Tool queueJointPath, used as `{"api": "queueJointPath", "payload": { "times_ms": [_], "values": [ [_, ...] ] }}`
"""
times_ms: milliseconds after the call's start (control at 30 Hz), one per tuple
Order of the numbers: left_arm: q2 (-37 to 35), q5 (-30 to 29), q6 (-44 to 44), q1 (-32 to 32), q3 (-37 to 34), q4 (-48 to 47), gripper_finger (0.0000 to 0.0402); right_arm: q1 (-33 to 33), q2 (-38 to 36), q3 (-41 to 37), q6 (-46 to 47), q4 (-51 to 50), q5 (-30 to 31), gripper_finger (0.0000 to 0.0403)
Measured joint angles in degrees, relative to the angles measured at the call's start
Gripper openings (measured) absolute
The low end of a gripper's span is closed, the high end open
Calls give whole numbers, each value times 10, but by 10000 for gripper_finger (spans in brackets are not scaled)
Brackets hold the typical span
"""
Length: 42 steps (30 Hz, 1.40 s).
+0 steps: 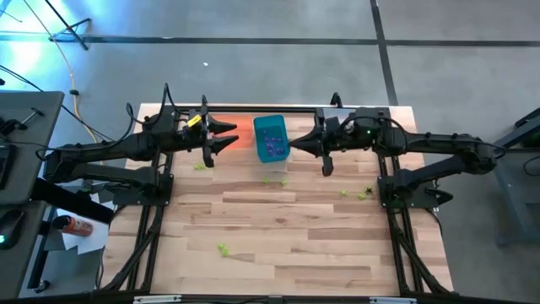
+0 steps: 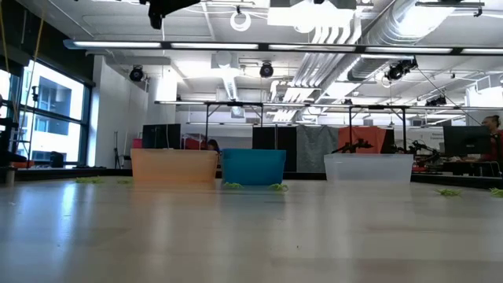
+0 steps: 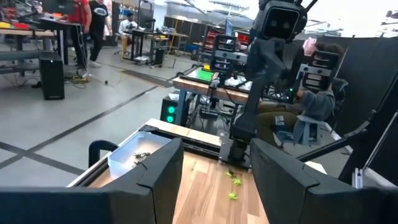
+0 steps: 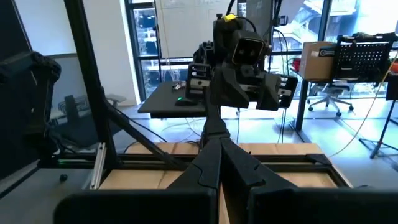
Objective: Sort Halloween decoration
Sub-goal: Put the black spider toy into the transparent bin
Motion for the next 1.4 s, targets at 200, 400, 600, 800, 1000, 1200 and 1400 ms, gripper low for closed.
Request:
{"api": "queueJointPath", "payload": {
  "times_ms": [200,400,600,800,1000,1200,1400],
  "values": [
    [0,-1,0,0,0,-1,172,-17,-2,0,75,-6,111,0],
    [0,-7,0,0,0,-4,172,-134,15,72,104,-236,157,0],
    [0,-7,-3,0,0,-16,172,-259,81,102,184,-431,253,0],
    [0,-3,-45,0,0,-43,172,-353,168,71,216,-508,251,0],
    [0,-3,-50,0,0,-49,172,-422,268,83,208,-482,211,0],
    [0,-3,-50,0,0,-48,172,-444,343,94,208,-467,199,0],
    [0,-3,-50,0,0,-48,172,-458,380,96,222,-460,199,0]
  ]
}}
